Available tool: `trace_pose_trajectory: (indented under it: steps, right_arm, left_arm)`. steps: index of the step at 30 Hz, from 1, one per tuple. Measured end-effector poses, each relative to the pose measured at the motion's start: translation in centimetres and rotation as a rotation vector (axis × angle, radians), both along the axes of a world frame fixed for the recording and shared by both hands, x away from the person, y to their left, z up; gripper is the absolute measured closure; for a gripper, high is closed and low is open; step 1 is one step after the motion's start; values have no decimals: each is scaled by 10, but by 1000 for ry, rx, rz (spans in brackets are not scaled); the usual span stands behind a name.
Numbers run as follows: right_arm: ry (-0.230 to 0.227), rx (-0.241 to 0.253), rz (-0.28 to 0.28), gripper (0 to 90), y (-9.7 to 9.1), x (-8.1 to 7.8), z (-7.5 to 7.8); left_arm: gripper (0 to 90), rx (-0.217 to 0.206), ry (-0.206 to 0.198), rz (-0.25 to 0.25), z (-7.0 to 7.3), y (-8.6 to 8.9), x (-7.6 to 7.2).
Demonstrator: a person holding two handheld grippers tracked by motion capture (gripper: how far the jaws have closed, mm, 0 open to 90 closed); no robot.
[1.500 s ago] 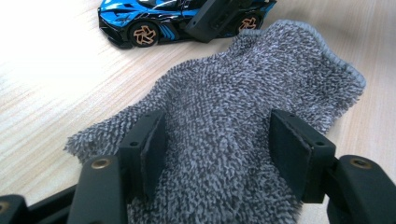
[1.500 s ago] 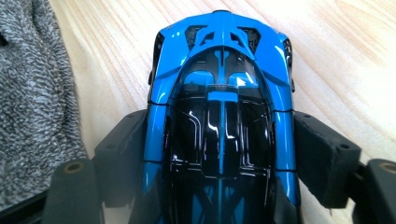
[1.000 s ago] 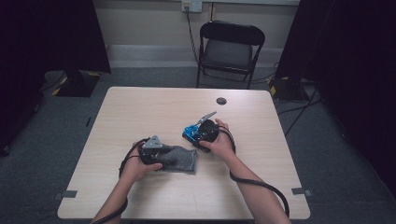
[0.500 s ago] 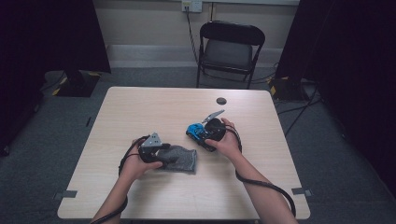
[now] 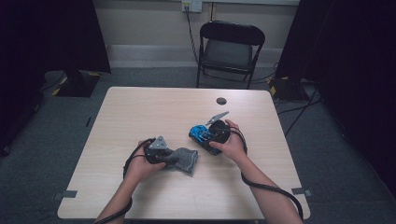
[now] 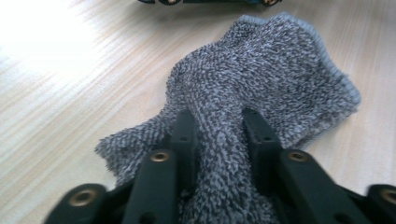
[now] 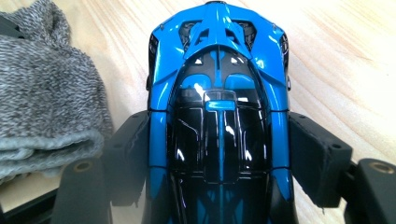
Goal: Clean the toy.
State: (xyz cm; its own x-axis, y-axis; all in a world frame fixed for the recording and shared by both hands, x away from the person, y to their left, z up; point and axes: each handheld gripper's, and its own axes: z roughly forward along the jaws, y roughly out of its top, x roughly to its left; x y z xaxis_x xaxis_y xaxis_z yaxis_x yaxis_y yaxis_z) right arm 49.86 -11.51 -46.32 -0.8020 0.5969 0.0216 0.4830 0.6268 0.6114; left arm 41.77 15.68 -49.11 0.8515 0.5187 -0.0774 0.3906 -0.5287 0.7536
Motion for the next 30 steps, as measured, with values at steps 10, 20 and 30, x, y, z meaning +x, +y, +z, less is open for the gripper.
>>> trace_pose_trajectory:
  steps: [10, 20, 30]
  right_arm:
    - [-4, 47, -1, 284, -13, -12, 12]
    - [-17, 66, 62, 284, -5, -31, 28]
    - [-27, 94, 129, 284, 19, -49, 38]
  left_arm:
    - [750, -131, -17, 186, 24, 20, 3]
    - [750, -154, -99, 460, 49, 36, 33]
    - [748, -181, -85, 442, 55, -4, 51]
